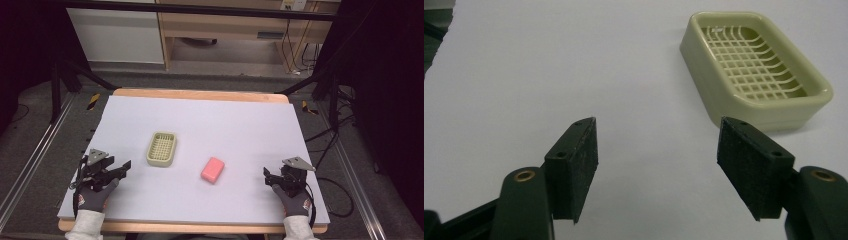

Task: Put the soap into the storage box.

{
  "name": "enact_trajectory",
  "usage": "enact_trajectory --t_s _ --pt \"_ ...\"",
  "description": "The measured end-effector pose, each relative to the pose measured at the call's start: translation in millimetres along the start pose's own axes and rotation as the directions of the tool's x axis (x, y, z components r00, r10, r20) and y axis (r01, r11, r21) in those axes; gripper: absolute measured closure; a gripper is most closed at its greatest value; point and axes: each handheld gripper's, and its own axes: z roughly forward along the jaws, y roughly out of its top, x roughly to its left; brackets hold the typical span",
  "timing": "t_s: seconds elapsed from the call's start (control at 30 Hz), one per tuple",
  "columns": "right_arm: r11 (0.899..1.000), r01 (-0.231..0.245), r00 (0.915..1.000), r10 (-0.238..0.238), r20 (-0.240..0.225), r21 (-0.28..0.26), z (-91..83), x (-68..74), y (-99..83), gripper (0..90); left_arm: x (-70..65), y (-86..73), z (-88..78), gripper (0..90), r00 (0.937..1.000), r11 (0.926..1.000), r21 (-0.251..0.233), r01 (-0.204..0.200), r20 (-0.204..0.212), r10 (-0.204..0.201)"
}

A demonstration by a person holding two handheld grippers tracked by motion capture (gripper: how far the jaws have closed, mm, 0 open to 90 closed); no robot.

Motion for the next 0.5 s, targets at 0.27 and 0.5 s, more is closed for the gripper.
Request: enact_trajectory --t_s 0.27,0.5 --pt "1.0 -0.014 0.9999 0.014 0.01 0.009 0.3 -1.4 -0.4 9.1 -10.2 2.5 -0.9 32.9 0.9992 0.9999 0.001 -0.01 0.039 0.01" --pt "1.0 -0.005 0.9999 0.005 0.016 0.005 -0.2 -0.1 -0.1 9.0 -22.1 5.5 -0.4 32.8 0.9968 0.9995 -0.006 -0.032 0.074 0.032"
